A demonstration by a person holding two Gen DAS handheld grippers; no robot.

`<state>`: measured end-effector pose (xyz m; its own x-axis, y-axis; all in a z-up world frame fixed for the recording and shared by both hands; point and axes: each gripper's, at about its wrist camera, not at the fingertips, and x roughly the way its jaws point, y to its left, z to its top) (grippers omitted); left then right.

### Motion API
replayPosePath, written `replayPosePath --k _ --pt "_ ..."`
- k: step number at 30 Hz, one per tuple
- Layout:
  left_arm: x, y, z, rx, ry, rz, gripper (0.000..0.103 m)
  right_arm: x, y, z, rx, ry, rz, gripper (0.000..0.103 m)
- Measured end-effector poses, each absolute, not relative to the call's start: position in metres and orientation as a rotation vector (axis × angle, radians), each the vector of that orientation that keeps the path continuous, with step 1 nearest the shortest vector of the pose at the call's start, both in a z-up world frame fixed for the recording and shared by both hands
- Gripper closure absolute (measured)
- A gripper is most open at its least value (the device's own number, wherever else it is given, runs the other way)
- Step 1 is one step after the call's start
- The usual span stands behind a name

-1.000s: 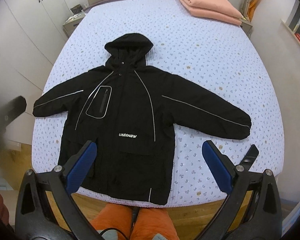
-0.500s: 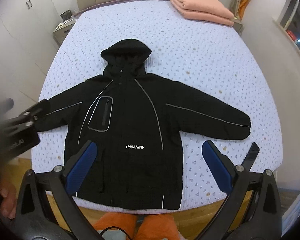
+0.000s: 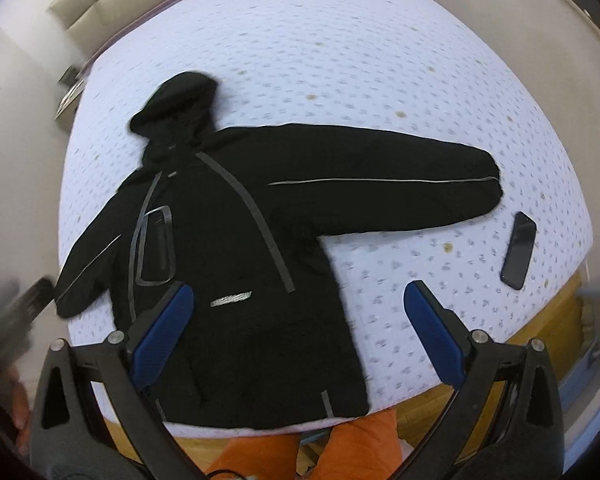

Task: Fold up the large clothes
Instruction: 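Lower the right gripper onto a sleeve cuff and close on it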

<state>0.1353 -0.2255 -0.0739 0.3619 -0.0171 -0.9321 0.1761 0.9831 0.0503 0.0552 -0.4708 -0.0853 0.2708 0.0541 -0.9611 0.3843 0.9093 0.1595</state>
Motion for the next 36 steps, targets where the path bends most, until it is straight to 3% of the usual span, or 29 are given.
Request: replayPosePath --k 7,17,25,26,30,36 --pt "0.134 -0.299 -0.083 0.16 1.157 -0.082 0.0 0.056 -0.571 -0.139 0.432 1.33 -0.329 0.0" --pt "0.142 -0.402 -0.155 0.142 1.211 -0.143 0.0 0.048 -0.675 -0.212 0.441 1.355 -0.42 0.001" --pt "0.148 -0.455 -0.21 0.191 1.214 -0.19 0.0 0.042 -0.739 -0.271 0.581 1.259 -0.4 0.002" --pt "0.147 -0.46 -0.219 0.202 1.214 -0.19 0.0 0.04 -0.749 -0.279 0.616 1.239 -0.399 0.004" --pt "0.138 -0.472 -0.234 0.272 1.153 -0.191 0.0 0.039 -0.781 -0.315 0.733 1.209 -0.407 0.024" --pt "0.137 -0.486 -0.263 0.272 1.15 -0.278 0.0 0.062 -0.807 -0.36 0.797 1.228 -0.434 0.031"
